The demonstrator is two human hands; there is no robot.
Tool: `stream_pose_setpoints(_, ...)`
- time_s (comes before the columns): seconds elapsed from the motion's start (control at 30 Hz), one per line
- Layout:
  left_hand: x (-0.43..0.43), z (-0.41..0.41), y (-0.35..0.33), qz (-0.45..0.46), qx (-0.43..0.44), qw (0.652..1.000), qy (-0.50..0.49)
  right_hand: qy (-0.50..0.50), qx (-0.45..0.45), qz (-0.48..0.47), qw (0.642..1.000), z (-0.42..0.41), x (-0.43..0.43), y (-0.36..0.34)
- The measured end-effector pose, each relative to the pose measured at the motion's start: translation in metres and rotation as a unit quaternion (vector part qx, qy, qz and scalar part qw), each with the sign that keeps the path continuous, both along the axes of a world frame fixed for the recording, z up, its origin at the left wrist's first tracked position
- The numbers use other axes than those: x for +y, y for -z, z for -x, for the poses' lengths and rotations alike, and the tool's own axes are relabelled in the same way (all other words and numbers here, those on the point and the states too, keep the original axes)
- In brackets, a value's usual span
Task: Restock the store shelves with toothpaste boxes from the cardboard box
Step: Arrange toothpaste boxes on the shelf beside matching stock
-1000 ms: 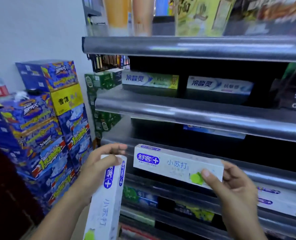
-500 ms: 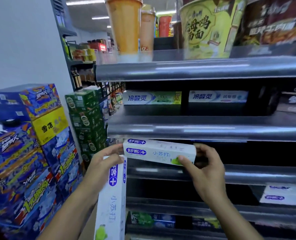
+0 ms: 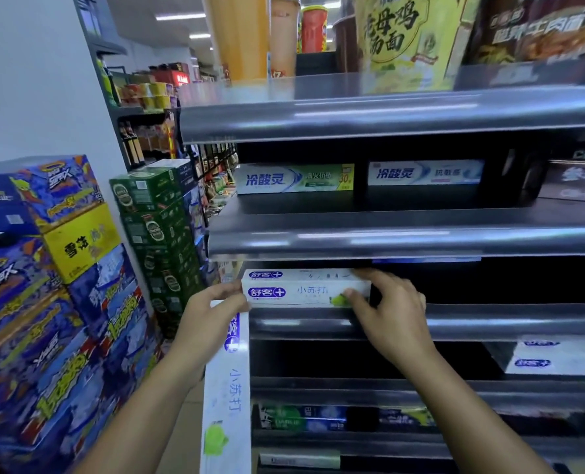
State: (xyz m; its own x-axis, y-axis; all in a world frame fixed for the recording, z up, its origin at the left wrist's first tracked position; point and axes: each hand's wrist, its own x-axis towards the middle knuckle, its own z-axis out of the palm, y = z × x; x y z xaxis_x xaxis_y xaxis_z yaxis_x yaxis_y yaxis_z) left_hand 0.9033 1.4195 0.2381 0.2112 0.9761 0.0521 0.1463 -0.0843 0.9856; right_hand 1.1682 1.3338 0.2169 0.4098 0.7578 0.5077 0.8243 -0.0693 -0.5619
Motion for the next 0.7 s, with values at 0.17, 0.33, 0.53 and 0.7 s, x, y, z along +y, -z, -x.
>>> stream_pose_setpoints(0.17, -0.003, 0.0, 0.002, 0.022, -0.091, 0.991, -0.094, 0.008, -0.01, -0.104, 0.994, 0.016, -0.021, 0.007)
stream_pose_setpoints(0.33, -0.009, 0.001, -0.001, 0.009, -0.196, 0.964, -0.176, -0.052, 0.209, -0.129, 0.968, 0.037, -0.054, 0.02)
stream_pose_setpoints(0.53, -0.014, -0.009, -0.005, 0.04, -0.288, 0.935, -0.2, -0.171, 0.424, -0.036, 0.889, 0.055, -0.07, 0.025)
stream_pose_setpoints(0.7, -0.023, -0.024, -0.004, 0.068, -0.33, 0.919, -0.204, -0.176, 0.489, -0.107, 0.848, 0.064, -0.072, 0.018)
